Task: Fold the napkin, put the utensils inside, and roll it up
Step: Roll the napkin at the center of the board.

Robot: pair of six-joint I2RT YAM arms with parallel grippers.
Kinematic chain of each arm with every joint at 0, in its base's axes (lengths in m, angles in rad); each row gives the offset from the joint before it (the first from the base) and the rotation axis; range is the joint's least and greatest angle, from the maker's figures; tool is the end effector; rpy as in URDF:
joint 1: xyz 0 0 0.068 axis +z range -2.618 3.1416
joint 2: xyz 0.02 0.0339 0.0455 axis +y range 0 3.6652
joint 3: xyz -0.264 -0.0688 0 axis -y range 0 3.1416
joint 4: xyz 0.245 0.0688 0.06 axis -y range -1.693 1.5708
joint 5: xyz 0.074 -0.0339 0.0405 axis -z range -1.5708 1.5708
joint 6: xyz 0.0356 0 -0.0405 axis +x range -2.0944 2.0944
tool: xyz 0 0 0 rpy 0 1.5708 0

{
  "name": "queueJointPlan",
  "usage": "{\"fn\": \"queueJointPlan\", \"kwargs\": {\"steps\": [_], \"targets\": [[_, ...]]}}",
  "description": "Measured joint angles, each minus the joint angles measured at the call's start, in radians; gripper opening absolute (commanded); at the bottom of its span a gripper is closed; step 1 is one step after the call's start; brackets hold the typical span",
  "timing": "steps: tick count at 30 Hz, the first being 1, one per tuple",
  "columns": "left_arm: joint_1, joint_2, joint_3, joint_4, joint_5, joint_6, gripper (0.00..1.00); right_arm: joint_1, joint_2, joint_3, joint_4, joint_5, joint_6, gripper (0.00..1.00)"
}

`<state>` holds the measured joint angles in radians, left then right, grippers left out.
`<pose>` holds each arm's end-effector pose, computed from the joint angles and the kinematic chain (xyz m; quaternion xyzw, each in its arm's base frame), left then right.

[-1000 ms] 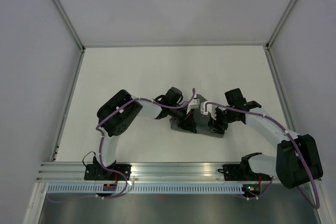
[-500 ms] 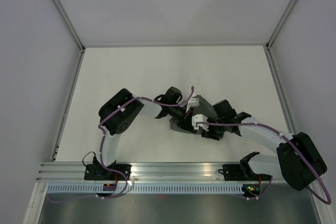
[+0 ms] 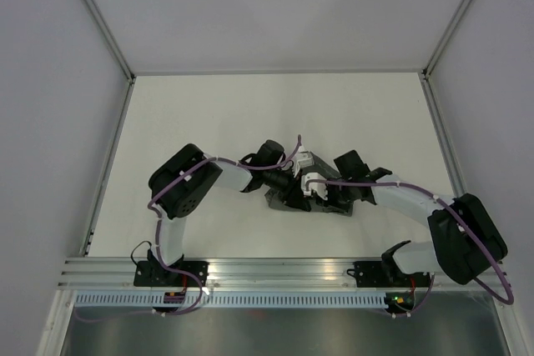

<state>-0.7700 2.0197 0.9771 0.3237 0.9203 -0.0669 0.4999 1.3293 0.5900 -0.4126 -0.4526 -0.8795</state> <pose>0.2544 -0.2861 0.1070 0.4532 0.7028 -0.5199 0.1739 0.1869 0.1198 0.1523 -0.6425 0.7057 0.1773 0.2404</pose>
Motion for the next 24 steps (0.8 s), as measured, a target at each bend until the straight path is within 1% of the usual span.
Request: {"fn": "queueJointPlan", "kwargs": {"steps": [1,2,3,5,8,13,17,20,22,23,24], "targets": [[0.0,-0.007,-0.01,0.009,-0.018,-0.024,0.48,-0.007,0.014,0.012,-0.011,-0.008,-0.004,0.01],[0.0,-0.018,-0.02,0.021,-0.031,-0.05,0.44,-0.013,0.026,0.023,-0.017,-0.016,-0.006,0.0],[0.0,-0.028,-0.031,0.03,-0.058,-0.071,0.42,-0.023,0.044,0.037,-0.028,-0.027,-0.01,0.0],[0.001,-0.048,-0.07,0.079,-0.11,-0.112,0.48,-0.043,0.083,0.072,-0.052,-0.055,-0.019,0.0],[0.0,-0.098,-0.145,0.164,-0.198,-0.182,0.52,-0.075,0.146,0.13,-0.1,-0.097,-0.042,0.01],[0.003,-0.243,-0.314,0.273,-0.425,-0.263,0.63,-0.13,0.254,0.233,-0.205,-0.167,-0.08,0.0],[-0.008,-0.372,-0.381,0.271,-0.574,-0.259,0.64,-0.168,0.367,0.347,-0.314,-0.203,-0.093,0.0],[-0.054,-0.442,-0.409,0.282,-0.665,-0.212,0.71,-0.184,0.45,0.436,-0.388,-0.225,-0.092,0.0],[-0.102,-0.479,-0.446,0.326,-0.716,-0.154,0.86,-0.186,0.496,0.485,-0.438,-0.236,-0.09,0.0],[-0.127,-0.493,-0.461,0.335,-0.739,-0.122,0.87,-0.188,0.523,0.512,-0.467,-0.241,-0.089,0.0],[-0.149,-0.498,-0.464,0.328,-0.761,-0.088,0.86,-0.19,0.55,0.542,-0.497,-0.247,-0.088,0.01]]}}
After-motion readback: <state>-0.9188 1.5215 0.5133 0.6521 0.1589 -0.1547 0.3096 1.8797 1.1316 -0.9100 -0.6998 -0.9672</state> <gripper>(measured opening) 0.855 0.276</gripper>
